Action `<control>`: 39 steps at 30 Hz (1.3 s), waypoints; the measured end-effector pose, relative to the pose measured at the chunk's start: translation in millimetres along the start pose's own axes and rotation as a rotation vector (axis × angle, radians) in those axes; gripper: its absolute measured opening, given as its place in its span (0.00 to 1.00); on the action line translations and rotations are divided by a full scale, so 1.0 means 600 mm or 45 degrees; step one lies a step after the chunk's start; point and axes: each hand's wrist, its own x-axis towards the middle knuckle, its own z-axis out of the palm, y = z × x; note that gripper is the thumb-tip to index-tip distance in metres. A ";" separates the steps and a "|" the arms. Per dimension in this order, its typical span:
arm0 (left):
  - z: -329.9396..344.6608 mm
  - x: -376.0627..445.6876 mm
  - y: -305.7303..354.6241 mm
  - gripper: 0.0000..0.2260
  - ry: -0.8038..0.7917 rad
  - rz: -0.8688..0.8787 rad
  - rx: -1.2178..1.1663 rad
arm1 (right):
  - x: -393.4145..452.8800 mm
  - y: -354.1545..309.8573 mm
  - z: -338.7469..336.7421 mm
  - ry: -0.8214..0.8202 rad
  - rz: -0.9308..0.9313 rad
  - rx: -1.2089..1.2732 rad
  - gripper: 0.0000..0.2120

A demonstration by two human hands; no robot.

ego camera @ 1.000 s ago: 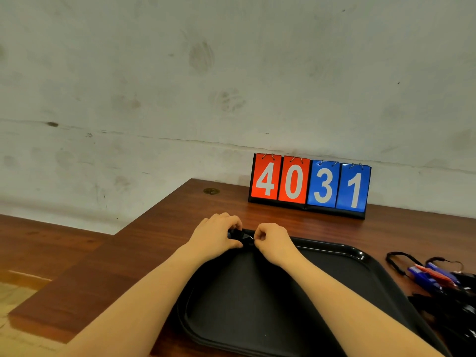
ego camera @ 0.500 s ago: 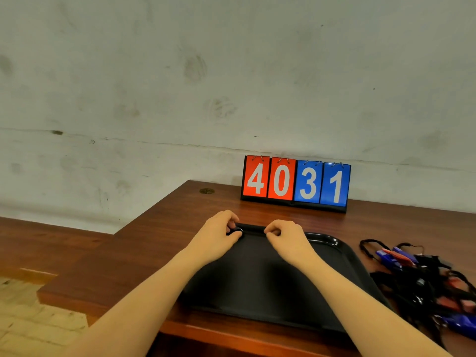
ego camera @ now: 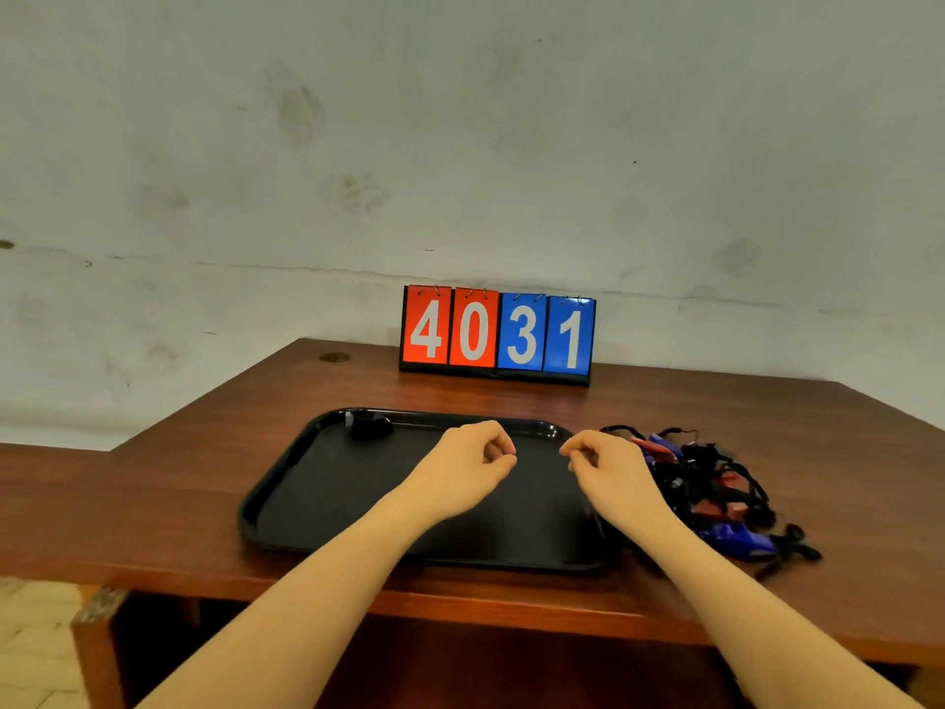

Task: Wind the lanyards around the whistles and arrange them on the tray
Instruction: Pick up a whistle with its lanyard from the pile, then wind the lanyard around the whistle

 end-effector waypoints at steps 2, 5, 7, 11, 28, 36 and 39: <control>0.024 0.010 0.016 0.04 -0.033 0.037 0.011 | -0.006 0.023 -0.020 0.043 -0.012 -0.067 0.10; 0.052 0.031 0.035 0.02 -0.054 0.082 0.029 | -0.006 0.049 -0.043 0.088 -0.013 -0.167 0.12; 0.069 0.046 0.043 0.02 -0.060 0.098 0.054 | 0.002 0.065 -0.052 0.113 0.009 -0.195 0.12; 0.097 0.089 0.057 0.05 -0.054 0.130 0.123 | 0.034 0.089 -0.055 0.073 0.097 -0.321 0.09; 0.168 0.223 0.055 0.16 -0.317 0.151 0.544 | 0.099 0.129 -0.024 -0.123 0.133 -0.534 0.08; 0.166 0.220 0.053 0.07 -0.268 0.197 0.552 | 0.097 0.125 -0.022 -0.113 0.023 -0.686 0.10; 0.153 0.210 0.057 0.07 -0.135 0.262 0.455 | 0.094 0.116 -0.026 -0.067 0.002 -0.546 0.07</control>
